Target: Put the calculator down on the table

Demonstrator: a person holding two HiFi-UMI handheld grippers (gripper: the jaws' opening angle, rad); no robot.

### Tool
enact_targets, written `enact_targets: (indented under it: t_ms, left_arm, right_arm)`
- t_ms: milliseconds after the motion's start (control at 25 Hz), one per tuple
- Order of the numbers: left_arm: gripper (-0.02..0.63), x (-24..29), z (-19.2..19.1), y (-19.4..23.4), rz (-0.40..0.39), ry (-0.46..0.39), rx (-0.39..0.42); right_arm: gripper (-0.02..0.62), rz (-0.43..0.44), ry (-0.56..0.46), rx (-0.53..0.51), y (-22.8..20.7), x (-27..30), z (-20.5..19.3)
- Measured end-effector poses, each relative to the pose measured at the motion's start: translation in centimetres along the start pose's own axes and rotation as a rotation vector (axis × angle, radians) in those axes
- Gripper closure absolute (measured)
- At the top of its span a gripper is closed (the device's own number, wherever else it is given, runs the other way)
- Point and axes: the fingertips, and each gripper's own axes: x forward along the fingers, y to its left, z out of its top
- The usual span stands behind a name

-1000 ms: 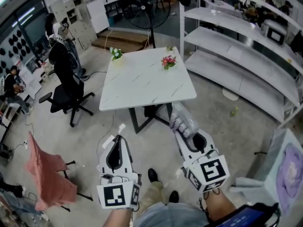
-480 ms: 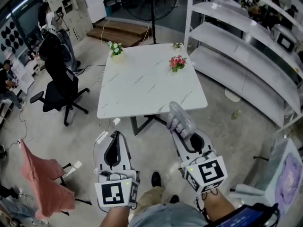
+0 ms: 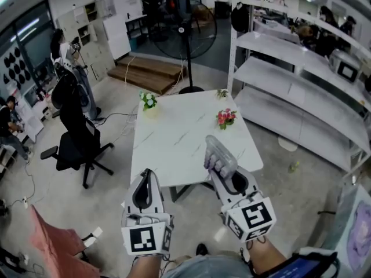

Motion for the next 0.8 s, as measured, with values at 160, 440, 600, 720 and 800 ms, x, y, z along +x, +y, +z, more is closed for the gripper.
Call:
enact_targets:
  t_ms: [160, 440, 600, 720, 800]
  left_arm:
    - [0.597, 1.8, -1.7, 0.9, -0.015, 0.013, 0.001]
    - [0.597, 4.8, -5.4, 1.3, -0.034, 0.096, -0.014]
    - [0.597, 7.3, -7.5, 1.4, -0.041, 0.139, -0.015]
    - [0.597, 9.9, -8.9, 1.6, -0.041, 0.162, -0.010]
    - [0.597, 12.1, -9.7, 2.1, -0.032, 0.172, -0.005]
  right_arm:
    - [0.449, -0.017, -0.001, 0.001, -0.6, 1.8, -0.7]
    - [0.449, -0.037, 0.063, 0.027, -2.4, 4.5, -3.2]
    - [0.449, -0.042, 0.096, 0.046, -4.0, 6.6, -4.6]
    - [0.449, -0.045, 0.120, 0.064, -5.7, 8.6, -5.9]
    - [0.449, -0.044, 0.135, 0.076, -7.1, 10.3, -6.7]
